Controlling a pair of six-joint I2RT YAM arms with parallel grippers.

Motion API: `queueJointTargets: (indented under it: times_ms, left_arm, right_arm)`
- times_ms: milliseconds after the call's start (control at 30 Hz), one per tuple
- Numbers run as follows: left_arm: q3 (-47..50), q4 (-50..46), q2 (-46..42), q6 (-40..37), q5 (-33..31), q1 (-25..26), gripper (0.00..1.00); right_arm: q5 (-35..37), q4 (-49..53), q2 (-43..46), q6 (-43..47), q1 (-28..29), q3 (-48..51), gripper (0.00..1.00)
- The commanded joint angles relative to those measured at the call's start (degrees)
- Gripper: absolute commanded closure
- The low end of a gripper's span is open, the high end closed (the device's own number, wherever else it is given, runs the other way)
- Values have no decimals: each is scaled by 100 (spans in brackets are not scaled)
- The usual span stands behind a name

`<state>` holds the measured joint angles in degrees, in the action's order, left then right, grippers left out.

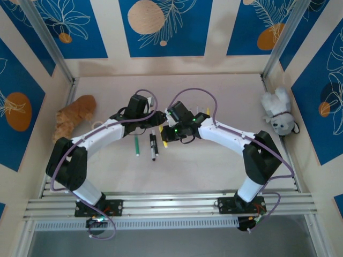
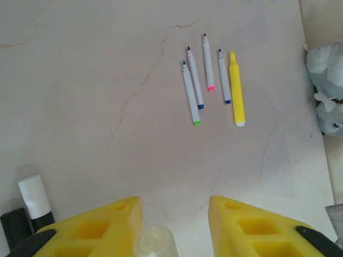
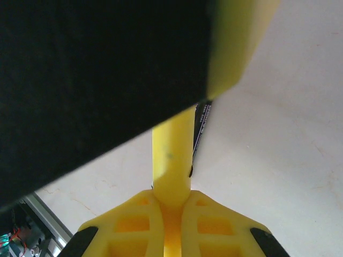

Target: Open the pen caps

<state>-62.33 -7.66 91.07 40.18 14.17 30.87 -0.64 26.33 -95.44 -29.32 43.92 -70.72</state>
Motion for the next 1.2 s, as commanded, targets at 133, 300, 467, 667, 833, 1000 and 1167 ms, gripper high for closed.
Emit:
queueJointTargets:
  times_ms: [133, 300, 467, 667, 833, 1000, 1167]
  left_arm:
    - [-113, 162, 95, 43, 164, 62, 65]
    - [-96, 208, 99, 42, 180, 68, 88]
    - [-67, 265, 109, 44, 190, 62, 100]
    - [-43, 264, 122, 92, 156, 67, 100]
    - [-45, 435, 143, 242, 252, 68, 100]
    - [-69, 446, 149, 278, 252, 68, 100]
    - [-64, 521, 107, 351, 314, 68, 100]
  right_arm:
    - [44, 3, 223, -71, 20, -135, 100]
    - [-42, -2, 158, -74, 46, -205, 100]
    - [-2, -40, 190, -132, 63, -157, 100]
    - [-43, -158, 303, -214, 46, 18, 82]
    - [-180, -251, 196, -257, 63, 58, 69]
    - [-173, -314, 130, -258, 73, 75, 74]
    - [-206, -354, -5, -269, 38, 74, 71]
